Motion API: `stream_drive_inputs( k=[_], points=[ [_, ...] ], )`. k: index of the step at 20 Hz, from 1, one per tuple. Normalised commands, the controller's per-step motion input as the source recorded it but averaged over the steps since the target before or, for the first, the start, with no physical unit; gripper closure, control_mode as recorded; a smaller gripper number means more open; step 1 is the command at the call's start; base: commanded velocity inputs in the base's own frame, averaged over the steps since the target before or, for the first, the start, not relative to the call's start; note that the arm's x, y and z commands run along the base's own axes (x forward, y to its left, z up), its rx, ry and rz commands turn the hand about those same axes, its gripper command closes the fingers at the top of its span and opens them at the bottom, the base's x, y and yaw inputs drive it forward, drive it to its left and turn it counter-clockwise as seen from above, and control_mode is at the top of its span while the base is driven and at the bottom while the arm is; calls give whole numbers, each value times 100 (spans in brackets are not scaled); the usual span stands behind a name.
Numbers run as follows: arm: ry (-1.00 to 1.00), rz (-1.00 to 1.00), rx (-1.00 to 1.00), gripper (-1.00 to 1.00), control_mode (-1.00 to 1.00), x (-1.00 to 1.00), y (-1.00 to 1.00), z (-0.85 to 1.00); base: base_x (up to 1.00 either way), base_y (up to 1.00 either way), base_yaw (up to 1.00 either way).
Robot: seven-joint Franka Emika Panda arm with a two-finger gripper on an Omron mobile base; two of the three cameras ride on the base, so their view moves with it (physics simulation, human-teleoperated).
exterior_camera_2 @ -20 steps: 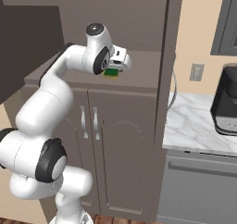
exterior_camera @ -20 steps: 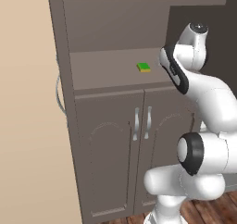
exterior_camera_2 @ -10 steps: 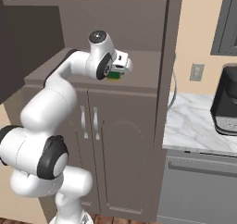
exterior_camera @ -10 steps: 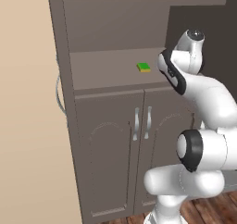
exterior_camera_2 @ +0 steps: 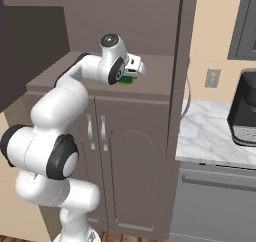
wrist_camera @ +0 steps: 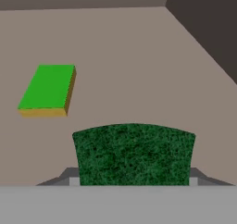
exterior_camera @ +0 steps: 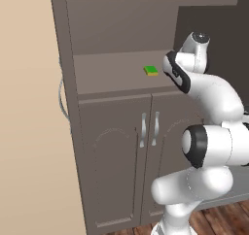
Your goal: Pick up the sponge and sponge from the sink, and place them back in the cabinet, and close the cabinet doors.
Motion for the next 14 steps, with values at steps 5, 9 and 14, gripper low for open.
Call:
stream_drive_inputs(
  k=[5,9,14],
  points=[
    [0,0,0,100,-100,20,-5,0,0,0,0],
    [0,0,0,100,-100,14,0,-7,0,0,0],
    [0,0,0,100,-100,15,0,-13,0,0,0]
  ],
)
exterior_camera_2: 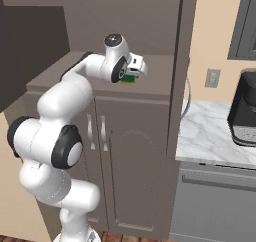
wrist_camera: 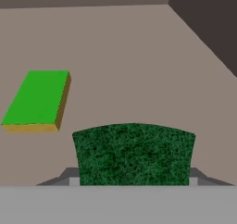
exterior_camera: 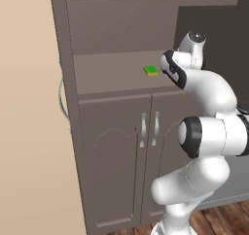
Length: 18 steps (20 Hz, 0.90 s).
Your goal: Pick up the sponge and sponge from the sink, and place them back in the cabinet, and close the cabinet doors.
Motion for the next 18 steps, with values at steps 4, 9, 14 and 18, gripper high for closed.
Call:
stream_drive_inputs(
  k=[4,9,14,18],
  points=[
    [0,0,0,100,-100,15,0,-16,0,0,0],
    [0,0,0,100,-100,20,0,-11,0,0,0],
    [0,0,0,100,-100,17,0,-14,0,0,0],
    [0,0,0,100,-100,18,0,-12,0,0,0]
  ],
)
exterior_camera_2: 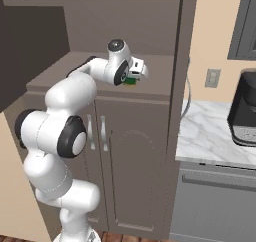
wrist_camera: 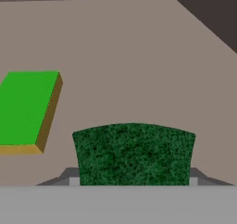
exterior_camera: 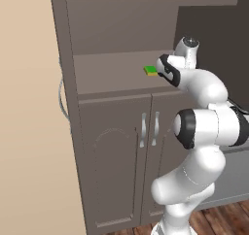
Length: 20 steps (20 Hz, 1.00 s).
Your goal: Pick up the sponge and sponge from the sink, and place them back in the cabinet, and close the cabinet doors.
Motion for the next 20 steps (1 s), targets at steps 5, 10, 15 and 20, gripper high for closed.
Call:
stream_drive_inputs(
  k=[5,10,15,20],
  points=[
    [0,0,0,100,-100,21,0,-7,0,0,0],
    [0,0,0,100,-100,18,0,-5,0,0,0],
    [0,0,0,100,-100,6,0,-2,0,0,0],
    [0,0,0,100,-100,0,0,0,0,0,0]
  ],
)
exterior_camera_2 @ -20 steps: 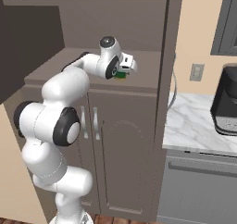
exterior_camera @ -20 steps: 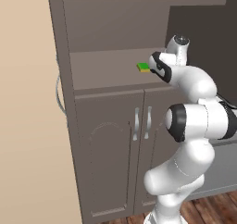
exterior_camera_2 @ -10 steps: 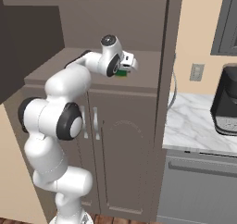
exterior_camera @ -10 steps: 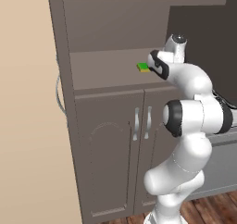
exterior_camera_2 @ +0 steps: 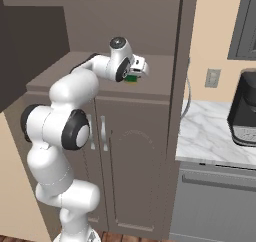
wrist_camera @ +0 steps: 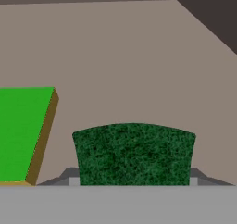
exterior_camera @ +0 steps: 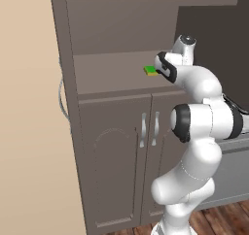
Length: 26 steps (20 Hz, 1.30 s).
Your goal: Pick up the sponge and sponge from the sink, and place them back in the cabinet, and close the cabinet doors.
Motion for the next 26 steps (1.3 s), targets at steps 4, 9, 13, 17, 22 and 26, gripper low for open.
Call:
stream_drive_inputs(
  k=[4,9,13,17,22,26],
  points=[
    [0,0,0,-100,-100,0,0,0,0,0,0],
    [0,0,0,-100,-100,0,0,0,0,0,0],
    [0,0,0,-100,-100,0,0,0,0,0,0],
    [0,0,0,-100,-100,0,0,0,0,0,0],
    [0,0,0,-100,-100,-2,0,0,0,0,0],
    [0,0,0,-100,-100,-13,0,0,0,0,0]
  ],
)
